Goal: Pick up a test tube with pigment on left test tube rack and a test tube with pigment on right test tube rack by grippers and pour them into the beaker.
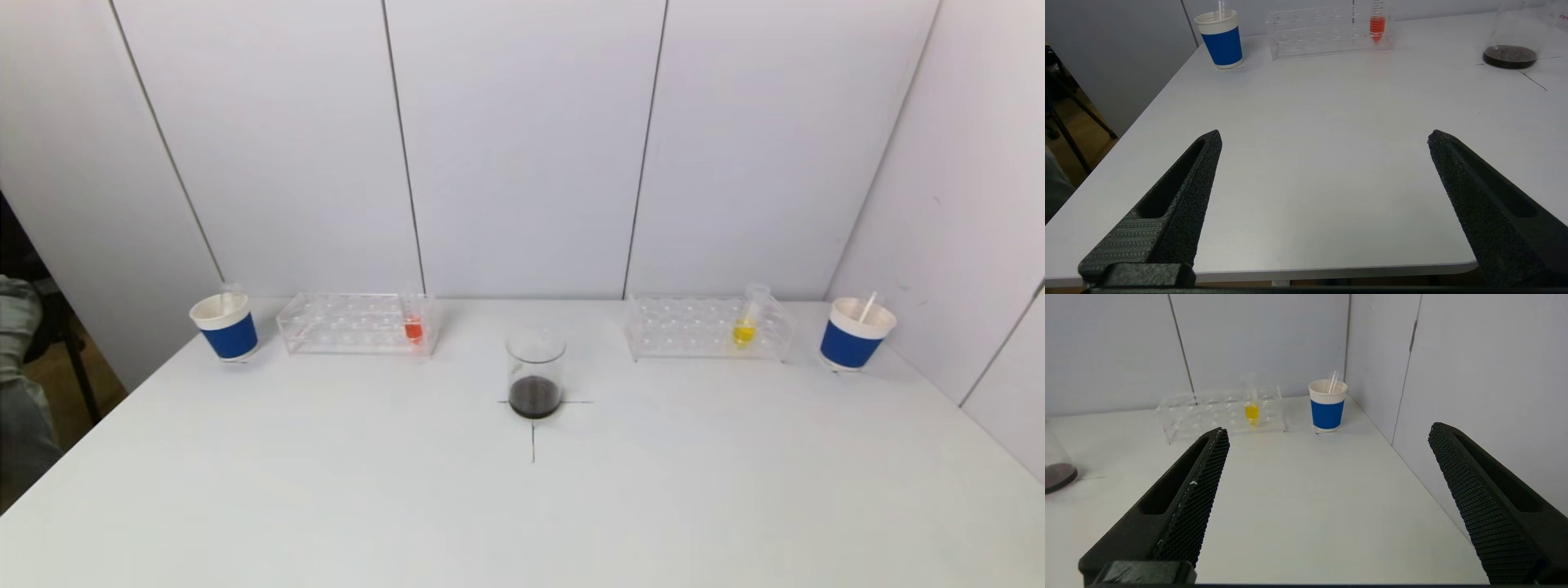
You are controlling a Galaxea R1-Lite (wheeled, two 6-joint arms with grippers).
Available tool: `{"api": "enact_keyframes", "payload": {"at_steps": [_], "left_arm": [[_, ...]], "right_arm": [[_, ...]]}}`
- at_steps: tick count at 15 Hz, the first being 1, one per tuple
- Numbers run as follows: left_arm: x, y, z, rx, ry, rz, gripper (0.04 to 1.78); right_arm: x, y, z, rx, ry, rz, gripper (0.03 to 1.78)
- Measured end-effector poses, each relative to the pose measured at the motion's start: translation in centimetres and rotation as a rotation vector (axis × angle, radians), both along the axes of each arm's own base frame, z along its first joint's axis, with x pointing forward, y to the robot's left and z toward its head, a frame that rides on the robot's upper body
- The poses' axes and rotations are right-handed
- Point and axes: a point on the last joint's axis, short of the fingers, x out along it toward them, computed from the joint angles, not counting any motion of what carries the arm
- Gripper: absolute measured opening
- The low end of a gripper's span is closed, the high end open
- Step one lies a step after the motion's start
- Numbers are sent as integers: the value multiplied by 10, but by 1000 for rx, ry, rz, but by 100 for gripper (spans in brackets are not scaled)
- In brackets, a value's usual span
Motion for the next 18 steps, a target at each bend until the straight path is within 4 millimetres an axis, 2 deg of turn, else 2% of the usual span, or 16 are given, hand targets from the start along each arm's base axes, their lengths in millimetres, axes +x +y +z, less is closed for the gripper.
{"api": "enact_keyframes", "payload": {"at_steps": [3,5,10,12,18], "left_arm": [[0,0,0,0,0,0,176],[0,0,0,0,0,0,176],[0,0,0,0,0,0,176],[0,0,0,0,0,0,176],[0,0,0,0,0,0,176]], "right_arm": [[-19,1,-28,-41,1,34,177],[-20,2,-42,-63,-11,56,177],[-21,6,-53,-122,-2,223,177],[-20,6,-62,-126,85,227,177],[-21,6,-63,-74,92,227,177]]}}
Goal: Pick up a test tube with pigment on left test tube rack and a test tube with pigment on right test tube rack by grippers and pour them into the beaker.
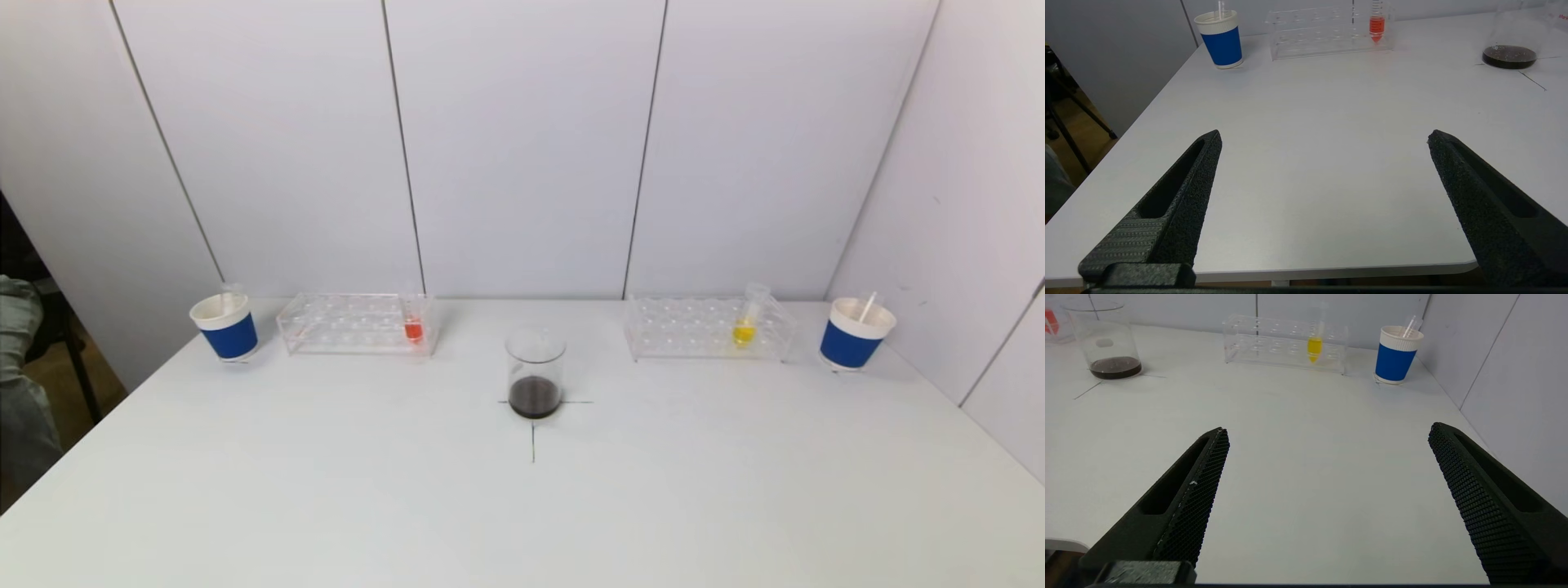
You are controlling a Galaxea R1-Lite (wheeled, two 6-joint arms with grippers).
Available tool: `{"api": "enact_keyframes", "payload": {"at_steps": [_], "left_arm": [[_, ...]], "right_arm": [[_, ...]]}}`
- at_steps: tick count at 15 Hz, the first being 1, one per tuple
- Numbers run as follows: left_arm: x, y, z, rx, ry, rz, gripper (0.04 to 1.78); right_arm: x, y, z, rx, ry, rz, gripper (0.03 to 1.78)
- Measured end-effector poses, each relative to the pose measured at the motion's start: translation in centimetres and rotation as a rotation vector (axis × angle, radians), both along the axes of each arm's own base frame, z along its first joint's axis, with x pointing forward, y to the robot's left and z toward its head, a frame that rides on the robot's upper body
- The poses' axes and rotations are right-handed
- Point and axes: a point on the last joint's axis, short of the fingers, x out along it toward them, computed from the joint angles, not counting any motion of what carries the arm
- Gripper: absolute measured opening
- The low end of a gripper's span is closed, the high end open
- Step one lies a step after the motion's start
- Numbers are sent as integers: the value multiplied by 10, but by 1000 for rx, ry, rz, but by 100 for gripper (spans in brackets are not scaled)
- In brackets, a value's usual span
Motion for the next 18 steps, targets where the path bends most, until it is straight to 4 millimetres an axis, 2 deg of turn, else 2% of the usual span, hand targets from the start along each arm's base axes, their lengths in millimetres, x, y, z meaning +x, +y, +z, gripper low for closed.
{"api": "enact_keyframes", "payload": {"at_steps": [14,18], "left_arm": [[0,0,0,0,0,0,176],[0,0,0,0,0,0,176]], "right_arm": [[0,0,-1,-6,8,1,177],[0,0,0,84,7,-19,177]]}}
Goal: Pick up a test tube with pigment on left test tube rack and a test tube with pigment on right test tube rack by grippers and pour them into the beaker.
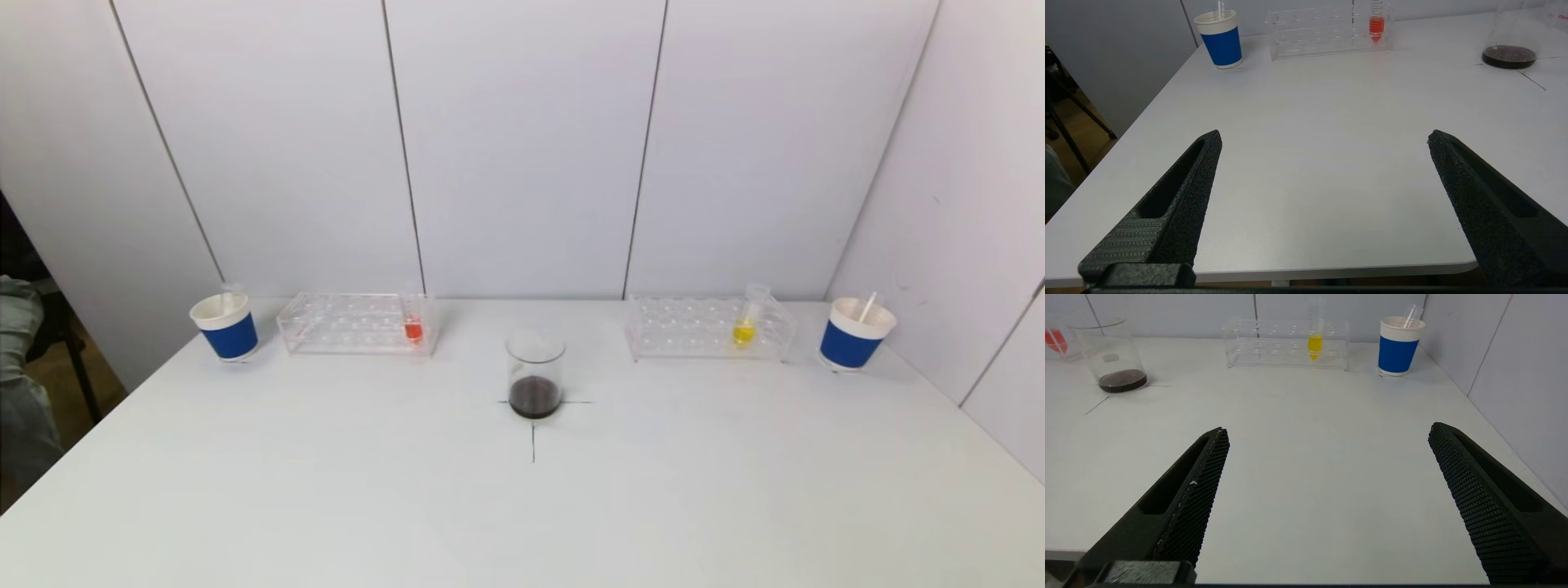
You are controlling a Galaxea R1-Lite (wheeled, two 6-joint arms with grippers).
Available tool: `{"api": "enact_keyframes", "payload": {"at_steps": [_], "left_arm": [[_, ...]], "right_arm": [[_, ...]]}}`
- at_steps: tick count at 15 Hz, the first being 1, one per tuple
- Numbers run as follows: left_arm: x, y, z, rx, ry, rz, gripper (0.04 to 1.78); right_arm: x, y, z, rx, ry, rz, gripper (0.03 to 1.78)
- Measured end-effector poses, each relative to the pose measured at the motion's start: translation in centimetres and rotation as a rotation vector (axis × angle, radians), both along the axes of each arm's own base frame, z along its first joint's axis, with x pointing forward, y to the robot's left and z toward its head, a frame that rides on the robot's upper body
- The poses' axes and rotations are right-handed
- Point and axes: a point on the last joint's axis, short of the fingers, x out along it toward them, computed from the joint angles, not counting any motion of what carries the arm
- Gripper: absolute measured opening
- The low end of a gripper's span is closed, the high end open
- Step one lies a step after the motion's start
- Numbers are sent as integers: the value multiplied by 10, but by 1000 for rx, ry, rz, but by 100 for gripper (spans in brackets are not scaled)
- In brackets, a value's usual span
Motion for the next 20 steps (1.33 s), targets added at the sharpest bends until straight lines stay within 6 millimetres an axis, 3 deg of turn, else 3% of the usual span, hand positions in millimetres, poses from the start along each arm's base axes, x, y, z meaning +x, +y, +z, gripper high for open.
{"api": "enact_keyframes", "payload": {"at_steps": [20], "left_arm": [[0,0,0,0,0,1,176]], "right_arm": [[0,-1,0,38,-3,-25,177]]}}
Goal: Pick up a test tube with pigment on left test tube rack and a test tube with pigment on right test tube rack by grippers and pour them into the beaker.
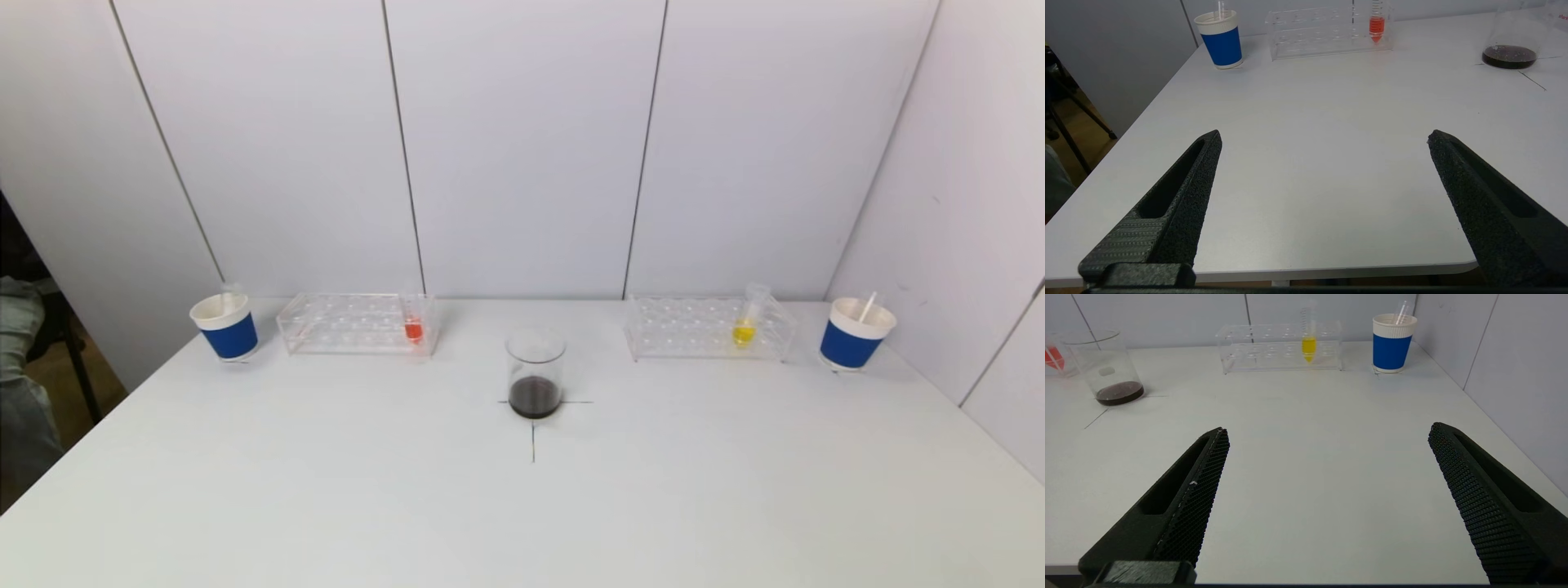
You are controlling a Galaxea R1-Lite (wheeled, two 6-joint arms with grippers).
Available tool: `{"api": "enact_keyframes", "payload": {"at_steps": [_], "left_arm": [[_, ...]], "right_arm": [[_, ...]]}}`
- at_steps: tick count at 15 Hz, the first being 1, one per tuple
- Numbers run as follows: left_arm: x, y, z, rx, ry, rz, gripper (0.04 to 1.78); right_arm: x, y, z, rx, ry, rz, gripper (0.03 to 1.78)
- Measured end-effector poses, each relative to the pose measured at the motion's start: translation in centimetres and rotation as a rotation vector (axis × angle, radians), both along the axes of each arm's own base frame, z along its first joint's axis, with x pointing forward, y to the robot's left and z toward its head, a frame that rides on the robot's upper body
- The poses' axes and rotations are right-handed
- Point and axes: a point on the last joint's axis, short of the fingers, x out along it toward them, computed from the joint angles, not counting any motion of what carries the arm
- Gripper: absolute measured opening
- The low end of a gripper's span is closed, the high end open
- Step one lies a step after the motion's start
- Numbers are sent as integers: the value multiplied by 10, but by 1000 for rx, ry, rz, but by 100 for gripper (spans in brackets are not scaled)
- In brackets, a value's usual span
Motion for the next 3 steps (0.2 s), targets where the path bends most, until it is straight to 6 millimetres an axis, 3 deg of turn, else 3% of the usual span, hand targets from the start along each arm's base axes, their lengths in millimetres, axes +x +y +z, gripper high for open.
{"api": "enact_keyframes", "payload": {"at_steps": [3], "left_arm": [[0,0,0,0,0,0,176]], "right_arm": [[0,0,0,0,0,0,177]]}}
